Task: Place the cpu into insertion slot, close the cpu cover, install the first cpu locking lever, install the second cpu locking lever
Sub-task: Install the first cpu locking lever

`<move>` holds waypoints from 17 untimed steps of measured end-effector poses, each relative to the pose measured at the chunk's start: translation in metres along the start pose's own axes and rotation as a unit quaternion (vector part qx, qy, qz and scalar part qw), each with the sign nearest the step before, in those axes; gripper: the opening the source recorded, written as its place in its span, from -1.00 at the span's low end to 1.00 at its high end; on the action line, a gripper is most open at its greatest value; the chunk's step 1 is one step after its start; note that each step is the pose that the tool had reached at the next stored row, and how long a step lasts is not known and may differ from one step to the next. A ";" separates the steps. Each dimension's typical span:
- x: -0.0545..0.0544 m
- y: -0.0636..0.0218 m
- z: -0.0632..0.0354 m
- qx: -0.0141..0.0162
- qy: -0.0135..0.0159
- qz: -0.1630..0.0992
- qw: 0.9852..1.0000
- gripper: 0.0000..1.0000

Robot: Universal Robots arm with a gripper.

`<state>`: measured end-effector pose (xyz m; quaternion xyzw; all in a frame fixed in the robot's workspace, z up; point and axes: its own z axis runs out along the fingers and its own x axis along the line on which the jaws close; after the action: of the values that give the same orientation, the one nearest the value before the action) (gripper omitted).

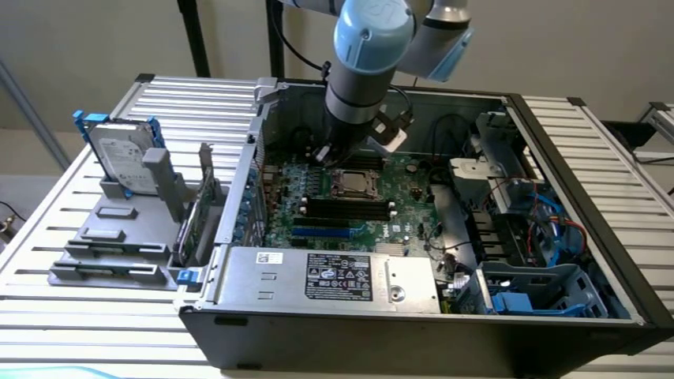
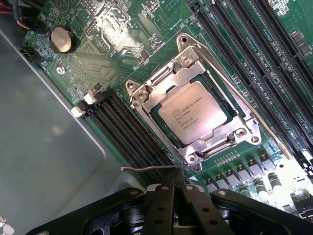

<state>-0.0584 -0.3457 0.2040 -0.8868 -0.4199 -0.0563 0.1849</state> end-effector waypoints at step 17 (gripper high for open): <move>0.010 0.0100 0.0019 -0.008 -0.015 0.002 1.000 -0.79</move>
<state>-0.0445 -0.3437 0.2020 -0.8899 -0.4201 -0.0459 0.1716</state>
